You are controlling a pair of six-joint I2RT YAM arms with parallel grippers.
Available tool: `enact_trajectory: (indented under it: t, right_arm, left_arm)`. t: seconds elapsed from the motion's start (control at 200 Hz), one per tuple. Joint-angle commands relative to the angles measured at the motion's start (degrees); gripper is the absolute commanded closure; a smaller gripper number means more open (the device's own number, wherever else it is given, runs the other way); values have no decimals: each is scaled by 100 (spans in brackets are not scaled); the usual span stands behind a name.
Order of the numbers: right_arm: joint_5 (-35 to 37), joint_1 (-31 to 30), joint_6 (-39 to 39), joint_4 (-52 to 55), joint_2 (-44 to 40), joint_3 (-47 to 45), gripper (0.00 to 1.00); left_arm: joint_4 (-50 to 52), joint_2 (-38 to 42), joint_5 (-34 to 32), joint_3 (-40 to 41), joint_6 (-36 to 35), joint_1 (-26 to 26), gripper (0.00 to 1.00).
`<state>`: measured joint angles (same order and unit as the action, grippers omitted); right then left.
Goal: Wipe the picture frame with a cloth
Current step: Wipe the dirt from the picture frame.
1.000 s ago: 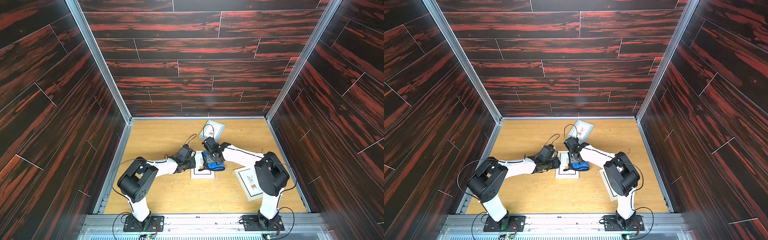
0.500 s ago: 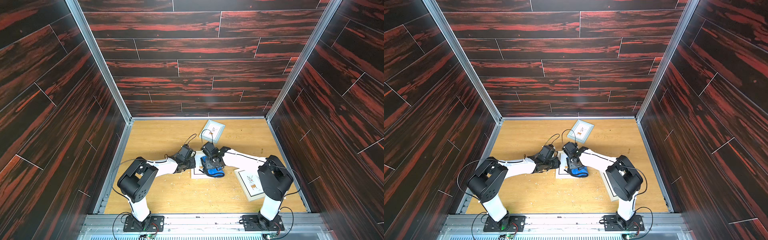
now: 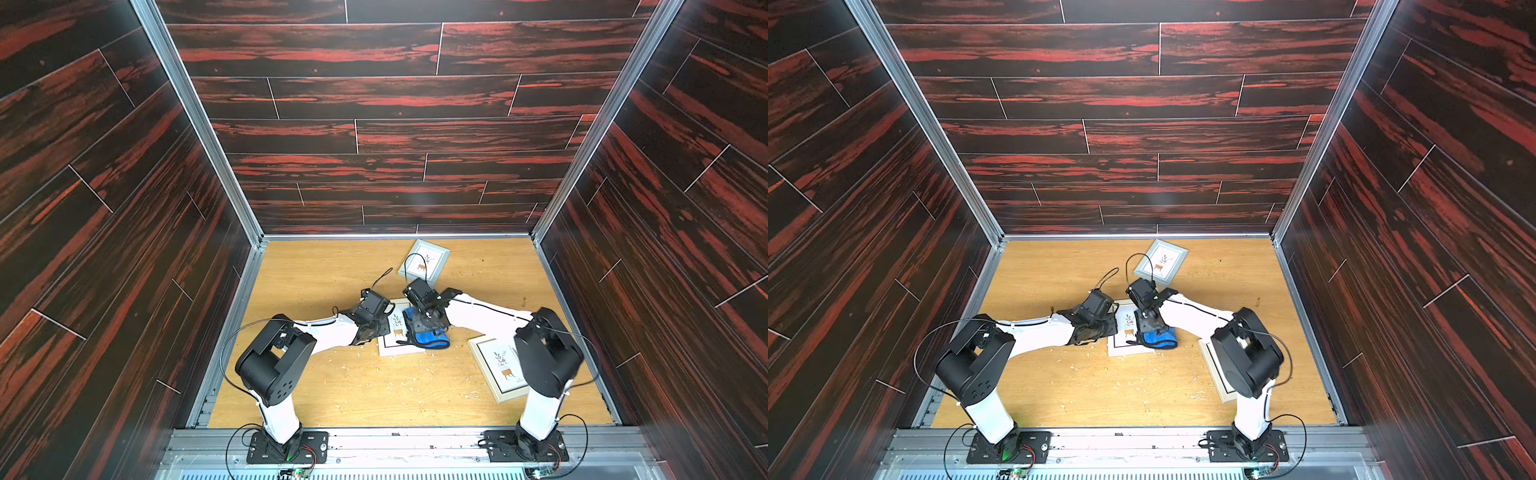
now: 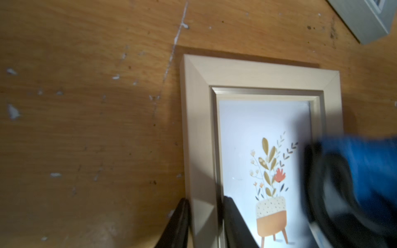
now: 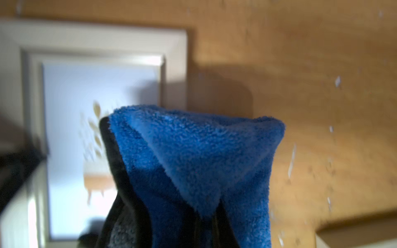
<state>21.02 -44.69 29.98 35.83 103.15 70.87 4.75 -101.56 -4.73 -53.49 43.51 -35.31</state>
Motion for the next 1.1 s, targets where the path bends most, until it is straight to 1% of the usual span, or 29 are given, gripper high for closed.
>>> enact_trajectory:
  t: [0.0, 0.11, 0.2, 0.24, 0.356, 0.471, 0.521, 0.546, 0.636, 0.701, 0.757, 0.822, 0.942, 1.007, 1.047, 1.097]
  right_arm:
    - [-417, -240, 268, 122, -304, -218, 100]
    - [-640, -566, 515, -43, -152, -101, 100]
    - [-744, -645, 693, -234, 25, -38, 100]
    - [-665, -622, 749, -221, 90, -28, 100]
    - [-92, -366, 787, 99, 146, -119, 100]
    - [44, -84, 675, 114, -37, -336, 100]
    - [-146, -100, 640, 24, -92, -307, 100]
    - [-351, -144, 633, -76, -110, -282, 100]
    - [-901, -462, 723, -432, -51, -133, 100]
    - [-1063, -740, 840, -487, 128, 67, 100]
    - [-1064, -838, 935, -444, 260, 118, 100]
    - [-996, -717, 973, -397, 253, -51, 100]
    - [-642, -201, 852, -331, -107, -593, 100]
    - [-482, -108, 762, -250, -207, -672, 100]
    - [-547, -119, 731, -233, -208, -629, 100]
    - [-808, -196, 736, -366, -204, -602, 100]
  left_arm:
    - [975, -276, -441, 182, 160, 45, 70]
    - [883, -310, -415, 216, 311, 15, 70]
    - [744, -269, -388, 311, 444, 0, 70]
    - [707, -234, -388, 348, 498, -12, 70]
    - [613, -126, -406, 493, 637, -11, 71]
    - [510, -84, -411, 568, 780, -16, 71]
    - [491, -98, -388, 555, 825, -20, 71]
    - [478, -110, -384, 551, 850, -20, 71]
    - [414, -127, -353, 547, 887, -28, 71]
    - [412, -120, -353, 542, 893, -25, 71]
    - [403, -96, -344, 555, 883, -27, 71]
    - [328, -54, -312, 612, 863, -24, 71]
    - [138, -7, -278, 735, 892, -21, 71]
    - [103, -30, -254, 727, 912, -24, 71]
    - [80, -30, -248, 740, 918, -27, 71]
    - [70, -20, -247, 744, 914, -29, 71]
